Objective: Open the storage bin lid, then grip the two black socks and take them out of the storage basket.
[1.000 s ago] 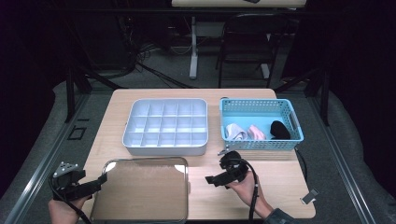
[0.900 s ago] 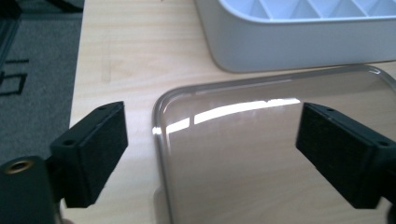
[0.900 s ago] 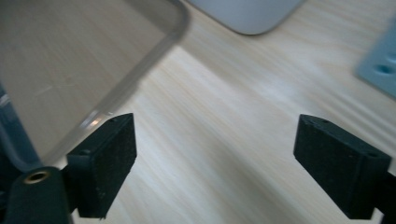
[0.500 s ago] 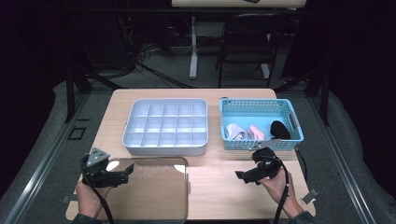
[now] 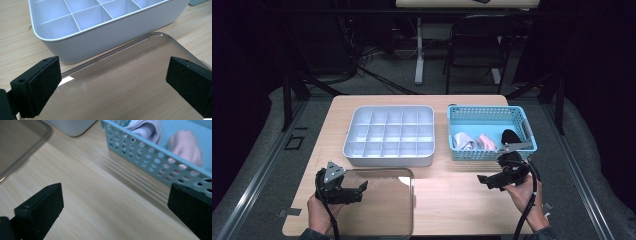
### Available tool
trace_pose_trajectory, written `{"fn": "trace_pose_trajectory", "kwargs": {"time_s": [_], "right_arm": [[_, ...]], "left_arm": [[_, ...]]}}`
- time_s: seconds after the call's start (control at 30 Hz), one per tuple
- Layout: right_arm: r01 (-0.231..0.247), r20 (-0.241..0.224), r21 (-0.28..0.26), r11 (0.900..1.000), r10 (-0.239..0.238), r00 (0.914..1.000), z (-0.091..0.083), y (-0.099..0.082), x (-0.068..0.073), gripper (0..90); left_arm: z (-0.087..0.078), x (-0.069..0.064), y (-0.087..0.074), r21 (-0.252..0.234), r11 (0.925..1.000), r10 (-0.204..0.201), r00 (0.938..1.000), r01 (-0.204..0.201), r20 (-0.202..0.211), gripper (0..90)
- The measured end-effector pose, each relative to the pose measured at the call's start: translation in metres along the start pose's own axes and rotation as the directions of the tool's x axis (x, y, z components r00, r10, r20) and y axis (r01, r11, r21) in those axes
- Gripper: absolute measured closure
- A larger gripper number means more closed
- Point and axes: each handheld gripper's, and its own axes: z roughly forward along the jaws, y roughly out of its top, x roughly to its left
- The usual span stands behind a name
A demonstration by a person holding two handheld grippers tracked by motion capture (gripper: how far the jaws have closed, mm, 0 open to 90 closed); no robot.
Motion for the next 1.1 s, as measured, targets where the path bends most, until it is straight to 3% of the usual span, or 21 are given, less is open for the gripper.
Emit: {"fn": "trace_pose_trajectory", "kwargs": {"time_s": [0.33,0.8,1.1], "right_arm": [[-0.037,0.026,-0.033,0.9988,0.038,0.9990,-0.017,0.023,-0.028,1.3],[-0.096,0.032,-0.014,0.9952,0.097,0.9948,-0.011,0.036,-0.063,2.2],[-0.111,0.047,0.032,0.9933,0.110,0.9929,-0.004,0.049,-0.081,2.2]], "left_arm": [[0.003,-0.005,0.000,0.006,1.0000,0.005,0.9999,-0.005,0.013,0.1],[0.009,-0.006,-0.003,0.029,0.9995,0.016,0.9996,-0.016,0.023,0.1],[0.012,-0.009,-0.004,0.045,0.9984,0.031,0.9990,-0.033,0.033,0.1]]}}
